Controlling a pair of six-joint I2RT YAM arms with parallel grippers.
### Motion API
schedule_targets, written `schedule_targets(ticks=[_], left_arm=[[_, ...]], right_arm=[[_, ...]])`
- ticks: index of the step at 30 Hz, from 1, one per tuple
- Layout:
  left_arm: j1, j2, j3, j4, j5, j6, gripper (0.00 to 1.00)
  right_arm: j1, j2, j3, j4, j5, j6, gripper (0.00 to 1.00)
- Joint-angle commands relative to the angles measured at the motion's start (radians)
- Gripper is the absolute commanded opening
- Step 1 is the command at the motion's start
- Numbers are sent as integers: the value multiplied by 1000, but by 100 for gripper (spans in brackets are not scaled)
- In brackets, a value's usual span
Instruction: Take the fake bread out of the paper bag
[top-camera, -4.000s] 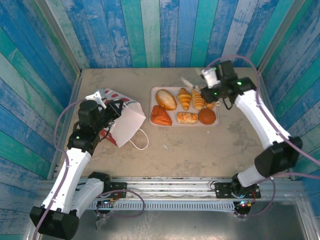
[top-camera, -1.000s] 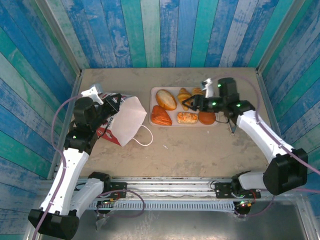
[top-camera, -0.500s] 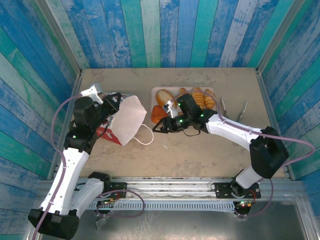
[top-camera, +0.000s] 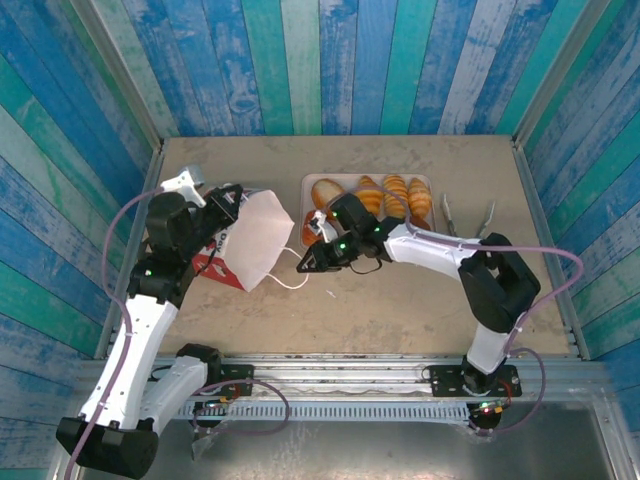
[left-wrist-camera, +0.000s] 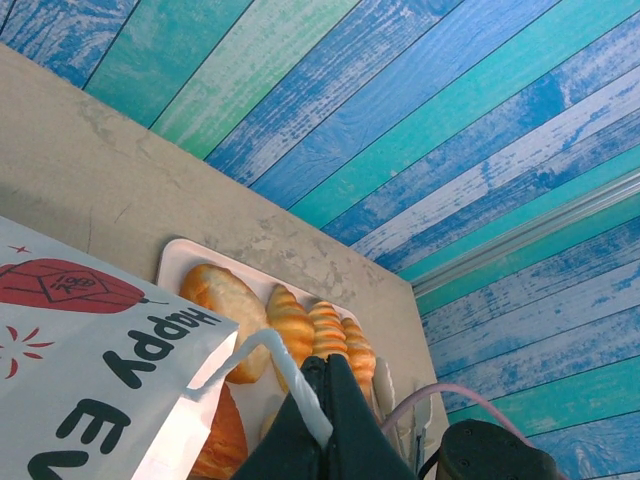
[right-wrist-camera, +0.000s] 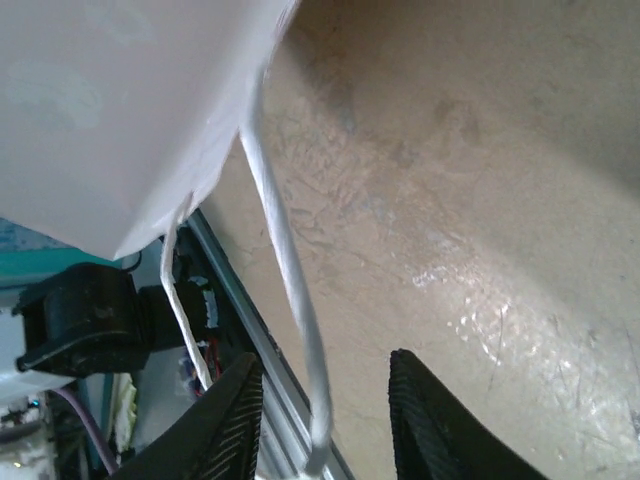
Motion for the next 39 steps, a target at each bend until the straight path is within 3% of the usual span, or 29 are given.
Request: schedule_targets(ticks=[1, 4, 7, 19, 29, 39], left_arm=[[-2, 20, 43, 12, -20, -6, 0], [-2, 36, 55, 12, -38, -1, 0], [-2, 58, 71, 12, -69, 3, 0], [5, 246, 258, -21, -157, 68, 2], [102, 414, 373, 52, -71, 94, 2], [135, 592, 487, 95, -18, 116, 2]], right_arm=[[5, 24, 62, -19, -24, -30, 21], [1, 34, 118, -63, -11, -57, 7], [-22, 32, 168, -78, -7, -55, 1], [-112, 59, 394, -143, -36, -47, 1], [-153, 141, 580, -186, -30, -42, 1], [-177, 219, 733, -206, -21, -29, 1]])
